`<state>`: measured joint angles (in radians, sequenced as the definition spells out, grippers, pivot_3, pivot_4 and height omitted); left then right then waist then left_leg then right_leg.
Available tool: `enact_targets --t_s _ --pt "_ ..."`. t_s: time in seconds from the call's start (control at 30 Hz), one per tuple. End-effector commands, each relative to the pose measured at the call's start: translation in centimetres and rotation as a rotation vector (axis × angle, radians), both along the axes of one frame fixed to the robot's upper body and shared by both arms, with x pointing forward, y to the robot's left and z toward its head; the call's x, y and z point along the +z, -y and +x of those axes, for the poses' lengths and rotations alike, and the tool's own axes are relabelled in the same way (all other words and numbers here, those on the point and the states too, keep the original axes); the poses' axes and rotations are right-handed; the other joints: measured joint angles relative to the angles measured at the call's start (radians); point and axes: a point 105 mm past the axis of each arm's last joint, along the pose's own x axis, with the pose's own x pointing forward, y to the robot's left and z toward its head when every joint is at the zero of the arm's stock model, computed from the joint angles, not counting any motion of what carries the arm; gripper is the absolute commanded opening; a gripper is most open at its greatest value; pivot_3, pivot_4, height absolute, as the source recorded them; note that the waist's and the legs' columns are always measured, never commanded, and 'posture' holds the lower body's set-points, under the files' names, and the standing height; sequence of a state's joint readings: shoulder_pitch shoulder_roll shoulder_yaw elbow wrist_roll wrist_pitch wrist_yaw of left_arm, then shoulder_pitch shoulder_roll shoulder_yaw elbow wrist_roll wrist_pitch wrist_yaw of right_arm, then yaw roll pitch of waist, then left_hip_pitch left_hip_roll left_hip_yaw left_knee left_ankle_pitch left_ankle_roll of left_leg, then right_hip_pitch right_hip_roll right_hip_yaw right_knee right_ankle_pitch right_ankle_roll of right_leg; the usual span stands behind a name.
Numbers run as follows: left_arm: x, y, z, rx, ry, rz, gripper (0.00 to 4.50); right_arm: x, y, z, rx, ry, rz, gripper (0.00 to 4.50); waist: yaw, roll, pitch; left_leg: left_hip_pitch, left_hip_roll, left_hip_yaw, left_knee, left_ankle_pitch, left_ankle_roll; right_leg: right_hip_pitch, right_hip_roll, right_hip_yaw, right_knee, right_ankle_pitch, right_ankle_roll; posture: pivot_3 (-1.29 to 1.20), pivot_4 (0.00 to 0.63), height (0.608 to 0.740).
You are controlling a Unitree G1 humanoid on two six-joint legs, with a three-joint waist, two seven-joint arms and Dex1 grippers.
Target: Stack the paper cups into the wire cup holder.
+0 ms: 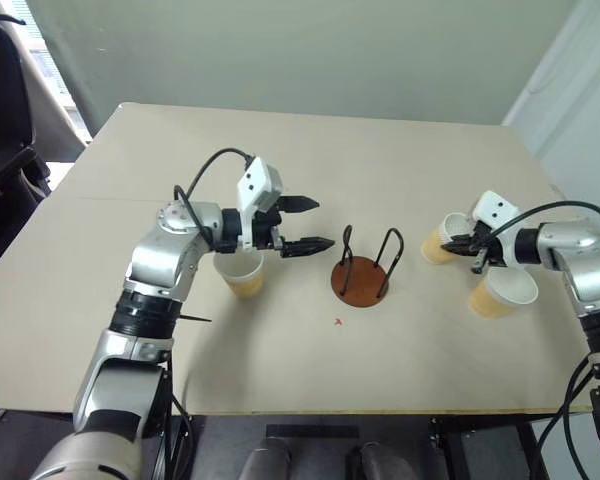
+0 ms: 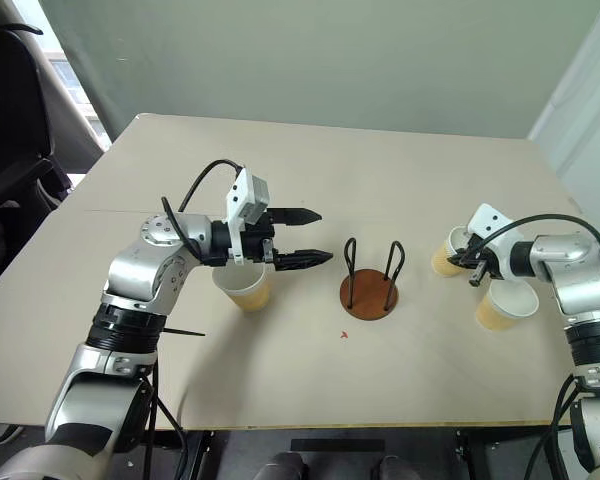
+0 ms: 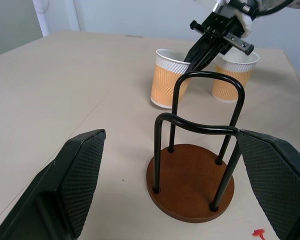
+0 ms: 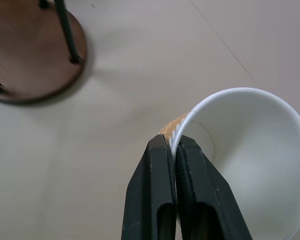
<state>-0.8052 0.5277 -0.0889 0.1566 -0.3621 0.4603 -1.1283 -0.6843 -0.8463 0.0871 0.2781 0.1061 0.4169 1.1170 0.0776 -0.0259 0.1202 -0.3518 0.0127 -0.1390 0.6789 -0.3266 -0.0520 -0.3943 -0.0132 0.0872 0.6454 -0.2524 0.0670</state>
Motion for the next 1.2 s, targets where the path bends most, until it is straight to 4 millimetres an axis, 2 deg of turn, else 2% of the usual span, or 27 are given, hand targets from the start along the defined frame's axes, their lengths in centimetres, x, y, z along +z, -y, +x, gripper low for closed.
enact_targets --t_s 0.03,0.2,0.53,0.63,0.8,1.2 --pt "1.2 0.2 -0.5 -0.018 0.053 -0.004 4.5 2.1 0.1 -0.4 0.002 0.05 0.05 0.08 0.0 0.0 0.0 0.0 0.0 0.0 0.0 0.0 0.0 0.0 0.0 0.0 0.0 0.0 0.0 0.0 0.15 0.74" --pt "1.1 0.2 -0.5 -0.016 0.053 -0.005 4.5 2.7 -0.1 -0.8 -0.001 0.059 0.079 0.08 0.0 0.0 0.0 0.0 0.0 0.0 0.0 0.0 0.0 0.0 0.0 0.0 0.0 0.0 0.0 0.0 0.15 0.74" --pt "1.2 0.1 -0.3 -0.006 0.057 -0.01 4.5 6.1 0.0 -0.9 -0.038 0.137 0.224 0.08 0.0 0.0 0.0 0.0 0.0 0.0 0.001 0.0 0.0 0.0 0.0 0.0 0.0 0.0 0.0 0.0 0.15 0.74" --pt "1.3 0.0 -0.3 -0.006 0.057 -0.013 4.5 8.3 -1.8 -2.4 0.041 0.147 0.327 0.08 0.0 0.002 0.001 0.0 0.0 0.0 0.001 0.0 0.0 0.0 0.0 0.0 0.0 0.0 0.0 0.0 0.15 0.74" --pt "1.3 0.0 -0.3 -0.008 0.057 -0.011 4.5 10.3 -4.0 -4.3 0.13 0.154 0.377 0.08 0.0 0.002 0.001 0.0 0.0 0.006 0.001 0.0 -0.001 -0.001 0.002 0.0 -0.001 0.0 0.0 0.0 0.15 0.74" --pt "1.3 0.1 -0.2 -0.013 0.055 -0.007 4.5 12.5 -8.1 -7.7 0.331 0.154 0.33 0.08 0.0 0.002 0.001 0.0 0.0 0.003 0.002 0.001 0.0 -0.001 0.002 0.0 -0.001 0.0 0.0 0.0 0.15 0.74"
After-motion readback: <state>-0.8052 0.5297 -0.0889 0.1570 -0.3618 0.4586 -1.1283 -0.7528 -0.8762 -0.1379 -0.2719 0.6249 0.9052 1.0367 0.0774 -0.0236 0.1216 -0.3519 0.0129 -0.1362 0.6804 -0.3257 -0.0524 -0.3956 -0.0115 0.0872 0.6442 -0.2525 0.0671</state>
